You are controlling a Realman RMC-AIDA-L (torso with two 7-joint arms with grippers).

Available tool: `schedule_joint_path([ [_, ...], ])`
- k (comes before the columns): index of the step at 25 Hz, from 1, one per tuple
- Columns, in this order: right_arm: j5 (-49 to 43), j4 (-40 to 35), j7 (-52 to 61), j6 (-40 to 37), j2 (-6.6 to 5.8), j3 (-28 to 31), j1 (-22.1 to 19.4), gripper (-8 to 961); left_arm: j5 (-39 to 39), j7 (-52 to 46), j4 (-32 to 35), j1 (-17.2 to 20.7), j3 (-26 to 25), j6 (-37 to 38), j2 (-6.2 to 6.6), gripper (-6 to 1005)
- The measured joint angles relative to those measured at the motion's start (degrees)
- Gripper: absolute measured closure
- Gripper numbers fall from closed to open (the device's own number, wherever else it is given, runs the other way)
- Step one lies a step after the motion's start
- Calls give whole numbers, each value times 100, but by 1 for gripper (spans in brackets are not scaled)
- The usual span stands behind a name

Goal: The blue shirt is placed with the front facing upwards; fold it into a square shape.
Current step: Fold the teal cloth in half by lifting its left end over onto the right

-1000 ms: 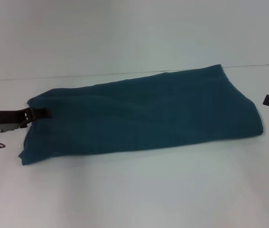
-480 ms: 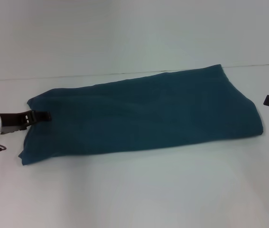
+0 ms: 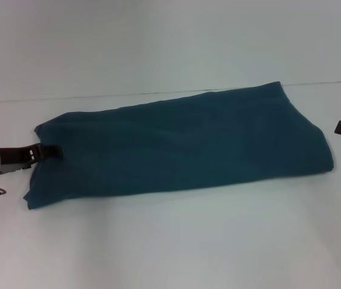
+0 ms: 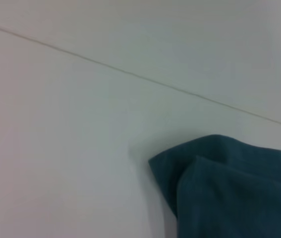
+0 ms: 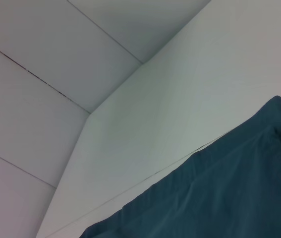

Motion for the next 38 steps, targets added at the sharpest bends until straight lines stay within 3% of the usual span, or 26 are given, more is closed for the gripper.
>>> schedule_joint_path([
  [14,0,0,0,17,0,-3,-18,158,-33,0,-60,-24,34,81,-38,128],
  [23,0,0,0,18,0,12,-11,158,-239,-9,160,-116,87,532,-190,131],
  [28,0,0,0,16,0,26,-9,158,-445,24,182,-177,134,789,-138,132],
  [34,0,0,-1,22,0,39,-1,158,-520,43,104,-227,101,823,-61,301],
  [38,0,0,-4,25,0,36,0,158,-531,45,127,-219,121,829,-58,487],
])
